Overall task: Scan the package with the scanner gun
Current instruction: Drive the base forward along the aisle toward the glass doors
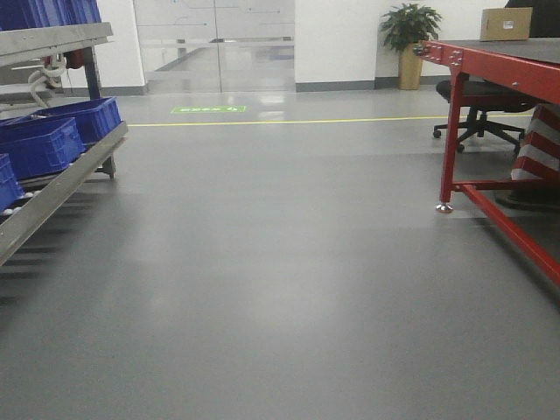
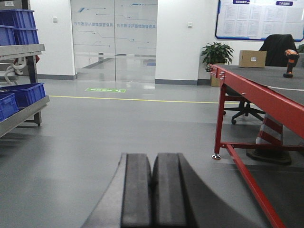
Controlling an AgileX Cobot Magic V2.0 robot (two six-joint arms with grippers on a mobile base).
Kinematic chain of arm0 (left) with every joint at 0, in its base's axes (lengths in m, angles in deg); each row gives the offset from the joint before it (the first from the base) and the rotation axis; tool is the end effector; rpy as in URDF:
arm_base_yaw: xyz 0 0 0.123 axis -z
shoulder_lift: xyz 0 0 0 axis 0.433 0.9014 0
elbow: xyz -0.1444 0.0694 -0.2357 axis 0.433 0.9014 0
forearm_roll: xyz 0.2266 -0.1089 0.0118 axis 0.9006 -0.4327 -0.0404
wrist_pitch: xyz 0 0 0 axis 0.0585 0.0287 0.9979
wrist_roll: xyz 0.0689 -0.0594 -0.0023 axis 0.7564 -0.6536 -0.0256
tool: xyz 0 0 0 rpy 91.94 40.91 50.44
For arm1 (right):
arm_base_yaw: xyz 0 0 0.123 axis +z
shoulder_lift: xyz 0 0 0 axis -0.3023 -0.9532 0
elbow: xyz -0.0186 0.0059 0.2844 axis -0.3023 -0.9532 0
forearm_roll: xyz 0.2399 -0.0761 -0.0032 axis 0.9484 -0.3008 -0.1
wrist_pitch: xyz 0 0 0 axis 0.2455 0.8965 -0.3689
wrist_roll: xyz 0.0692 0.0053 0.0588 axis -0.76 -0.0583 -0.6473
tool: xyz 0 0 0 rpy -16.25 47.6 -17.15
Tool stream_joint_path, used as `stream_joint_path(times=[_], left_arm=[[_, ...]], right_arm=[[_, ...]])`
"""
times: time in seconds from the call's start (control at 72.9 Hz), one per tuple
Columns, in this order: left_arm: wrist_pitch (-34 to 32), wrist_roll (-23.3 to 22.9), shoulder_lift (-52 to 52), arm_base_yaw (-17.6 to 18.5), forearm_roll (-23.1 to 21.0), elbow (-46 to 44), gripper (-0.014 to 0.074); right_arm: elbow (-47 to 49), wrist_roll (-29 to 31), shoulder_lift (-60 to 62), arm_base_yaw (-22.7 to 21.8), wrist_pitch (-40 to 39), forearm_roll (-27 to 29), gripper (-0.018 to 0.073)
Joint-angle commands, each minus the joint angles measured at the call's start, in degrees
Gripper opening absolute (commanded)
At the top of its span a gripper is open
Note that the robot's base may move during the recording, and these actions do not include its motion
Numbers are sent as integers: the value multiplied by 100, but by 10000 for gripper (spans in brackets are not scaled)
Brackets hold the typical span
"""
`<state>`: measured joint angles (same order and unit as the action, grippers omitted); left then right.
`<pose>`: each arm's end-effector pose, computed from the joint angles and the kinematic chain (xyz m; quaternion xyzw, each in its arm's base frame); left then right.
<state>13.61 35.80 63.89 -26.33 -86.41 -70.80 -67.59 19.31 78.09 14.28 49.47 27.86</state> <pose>0.0565 0.0007 0.2148 -0.0098 0.6680 -0.0025 0.7441 0.0562 -0.0034 0.2141 0.0282 0.6711 -0.0129 0.7407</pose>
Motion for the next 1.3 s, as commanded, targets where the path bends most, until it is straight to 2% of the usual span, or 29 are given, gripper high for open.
stream_joint_path(times=[0.0, 1.29], left_arm=[[-91, -1, -30, 37, 5, -10, -111], [-91, -1, -30, 37, 5, -10, -111]], right_arm=[[4, 0, 20, 0, -105, -31, -168], [4, 0, 20, 0, -105, -31, -168]])
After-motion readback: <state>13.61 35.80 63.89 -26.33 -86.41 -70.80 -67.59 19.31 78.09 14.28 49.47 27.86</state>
